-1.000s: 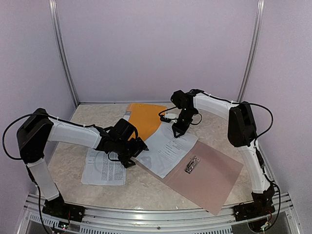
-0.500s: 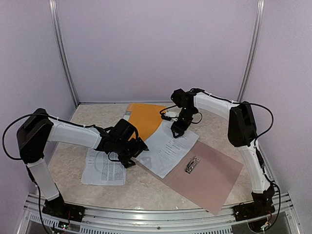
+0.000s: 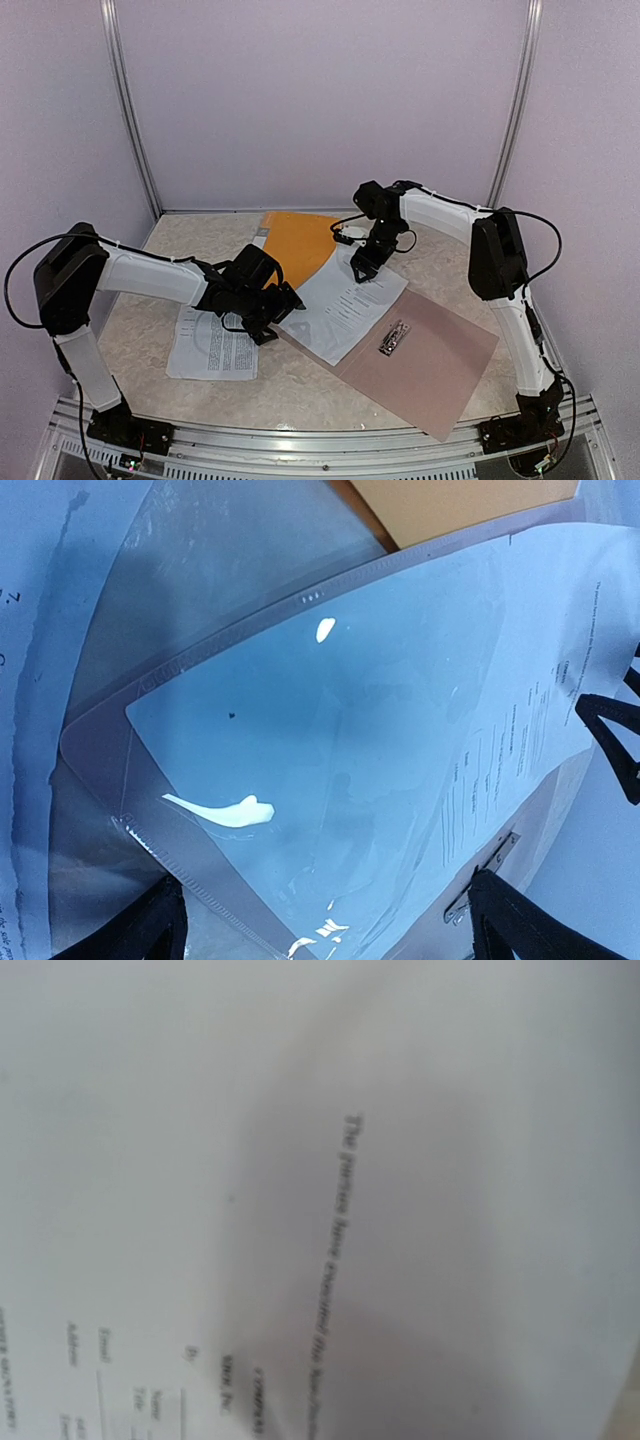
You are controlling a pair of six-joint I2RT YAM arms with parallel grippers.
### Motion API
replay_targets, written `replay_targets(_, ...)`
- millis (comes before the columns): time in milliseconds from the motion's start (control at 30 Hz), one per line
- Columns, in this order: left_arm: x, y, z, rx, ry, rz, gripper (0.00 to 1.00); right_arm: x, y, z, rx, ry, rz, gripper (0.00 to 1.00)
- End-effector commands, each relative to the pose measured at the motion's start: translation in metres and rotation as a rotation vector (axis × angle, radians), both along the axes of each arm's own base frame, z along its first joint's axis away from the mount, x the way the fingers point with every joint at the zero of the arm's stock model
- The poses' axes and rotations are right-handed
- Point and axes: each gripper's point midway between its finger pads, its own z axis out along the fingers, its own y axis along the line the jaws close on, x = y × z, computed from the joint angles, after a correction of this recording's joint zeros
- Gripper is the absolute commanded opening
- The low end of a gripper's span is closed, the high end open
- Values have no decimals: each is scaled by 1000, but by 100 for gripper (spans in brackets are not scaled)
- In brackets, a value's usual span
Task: Put the files into the folder
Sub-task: Insert the folder to form pockets on the folder.
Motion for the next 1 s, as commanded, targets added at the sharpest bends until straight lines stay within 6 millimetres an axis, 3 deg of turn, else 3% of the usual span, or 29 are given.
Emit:
replay_targets(0,-30,44,-48,190,122,15,94,2,-7,-11,-7,17,-28,76)
replay_targets(467,-32,46,-49,190,127,23,94,-2,-8,-18,1,30,-24,80)
replay_targets(800,-32,46,-49,189,126,22,94,3,0,-17,20,28,-9,87)
replay_targets(967,-32,46,-49,191,124,22,94,-3,7,-21,18,42,21,89)
